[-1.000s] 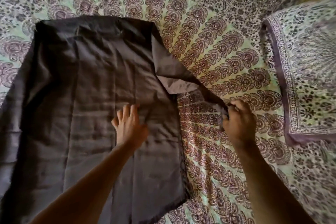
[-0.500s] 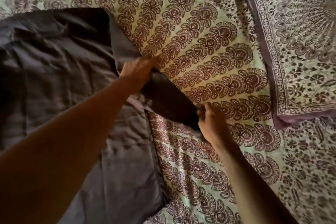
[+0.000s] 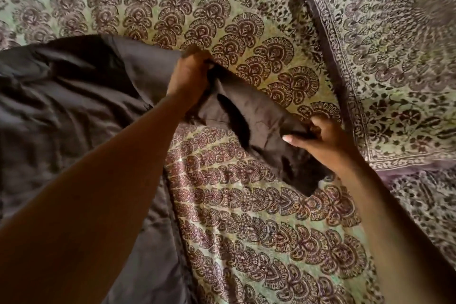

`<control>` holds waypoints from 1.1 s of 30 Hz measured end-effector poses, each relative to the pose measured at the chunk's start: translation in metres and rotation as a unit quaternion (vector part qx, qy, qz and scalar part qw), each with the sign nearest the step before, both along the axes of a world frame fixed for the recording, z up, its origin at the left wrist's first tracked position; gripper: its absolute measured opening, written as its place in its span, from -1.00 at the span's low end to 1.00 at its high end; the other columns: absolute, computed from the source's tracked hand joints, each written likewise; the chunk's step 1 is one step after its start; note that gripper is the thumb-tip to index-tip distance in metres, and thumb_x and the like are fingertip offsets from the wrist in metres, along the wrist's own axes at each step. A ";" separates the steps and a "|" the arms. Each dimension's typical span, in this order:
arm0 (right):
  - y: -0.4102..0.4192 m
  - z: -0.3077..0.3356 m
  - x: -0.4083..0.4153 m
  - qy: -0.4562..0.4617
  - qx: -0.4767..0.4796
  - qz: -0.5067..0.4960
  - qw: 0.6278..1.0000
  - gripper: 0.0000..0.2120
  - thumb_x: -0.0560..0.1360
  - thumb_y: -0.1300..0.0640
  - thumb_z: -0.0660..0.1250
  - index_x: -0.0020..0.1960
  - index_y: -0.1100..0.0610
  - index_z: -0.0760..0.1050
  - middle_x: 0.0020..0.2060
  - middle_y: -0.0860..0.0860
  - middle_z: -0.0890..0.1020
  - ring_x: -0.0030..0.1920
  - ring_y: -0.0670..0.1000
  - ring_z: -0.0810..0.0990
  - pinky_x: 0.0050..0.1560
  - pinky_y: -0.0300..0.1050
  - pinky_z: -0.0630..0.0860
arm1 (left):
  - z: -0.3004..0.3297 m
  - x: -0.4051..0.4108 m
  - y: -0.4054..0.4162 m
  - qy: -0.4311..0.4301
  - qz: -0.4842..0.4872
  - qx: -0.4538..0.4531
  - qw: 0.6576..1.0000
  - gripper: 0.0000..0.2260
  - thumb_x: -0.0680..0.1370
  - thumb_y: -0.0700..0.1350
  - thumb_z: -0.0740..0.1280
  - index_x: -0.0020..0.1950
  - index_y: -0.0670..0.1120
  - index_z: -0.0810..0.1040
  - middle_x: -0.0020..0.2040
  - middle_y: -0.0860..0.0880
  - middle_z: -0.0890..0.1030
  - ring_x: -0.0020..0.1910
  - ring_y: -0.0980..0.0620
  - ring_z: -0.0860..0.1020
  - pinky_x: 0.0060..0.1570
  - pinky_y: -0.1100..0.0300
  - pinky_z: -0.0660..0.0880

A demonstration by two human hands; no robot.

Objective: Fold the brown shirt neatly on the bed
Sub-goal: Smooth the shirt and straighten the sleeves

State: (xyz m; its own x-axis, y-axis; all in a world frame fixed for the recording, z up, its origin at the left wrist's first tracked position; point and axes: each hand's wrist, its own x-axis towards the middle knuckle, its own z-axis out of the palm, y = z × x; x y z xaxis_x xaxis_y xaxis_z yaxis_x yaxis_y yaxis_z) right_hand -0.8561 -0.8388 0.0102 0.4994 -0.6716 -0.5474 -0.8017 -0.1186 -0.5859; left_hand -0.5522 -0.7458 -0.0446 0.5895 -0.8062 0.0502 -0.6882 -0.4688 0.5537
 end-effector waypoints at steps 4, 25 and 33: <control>-0.057 0.006 0.001 0.040 -0.097 0.077 0.991 -0.70 0.47 0.03 0.57 0.10 0.15 0.65 -0.18 -0.03 0.65 -0.20 0.02 0.58 -0.20 -0.17 0.38 | -0.015 0.006 -0.025 -0.003 0.028 0.008 1.000 -0.85 0.63 -0.27 0.24 0.06 -0.21 0.61 0.09 -0.18 0.58 -0.01 -0.09 0.52 -0.09 0.13 0.37; -0.175 -0.009 0.073 0.160 -0.472 0.226 0.837 -0.64 0.43 0.05 0.57 0.03 0.25 0.53 -0.14 0.34 0.59 -0.08 0.41 0.65 -0.10 0.16 0.47 | -0.046 0.020 -0.078 0.022 0.210 -0.052 0.976 -0.79 0.62 -0.31 0.25 0.17 -0.28 0.63 0.20 -0.27 0.56 0.17 -0.23 0.53 0.12 0.10 0.39; -0.183 -0.036 0.082 0.134 -0.570 0.199 0.786 -0.77 0.55 0.29 0.16 0.13 0.26 0.52 0.01 0.32 0.57 0.17 0.35 0.54 0.22 0.32 0.42 | -0.047 0.015 -0.080 0.046 0.193 -0.057 0.978 -0.68 0.51 -0.38 0.27 0.25 -0.24 0.56 0.29 -0.26 0.49 0.14 -0.11 0.50 0.10 0.29 0.35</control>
State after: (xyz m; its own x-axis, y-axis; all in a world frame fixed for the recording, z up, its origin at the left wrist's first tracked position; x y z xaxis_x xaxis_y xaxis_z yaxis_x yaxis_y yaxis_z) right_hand -0.7743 -1.0216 -0.0260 0.7634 -0.6214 0.1763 -0.6447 -0.7164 0.2667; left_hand -0.5370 -0.8262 -0.0915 0.8550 -0.5153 0.0592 -0.4167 -0.6145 0.6698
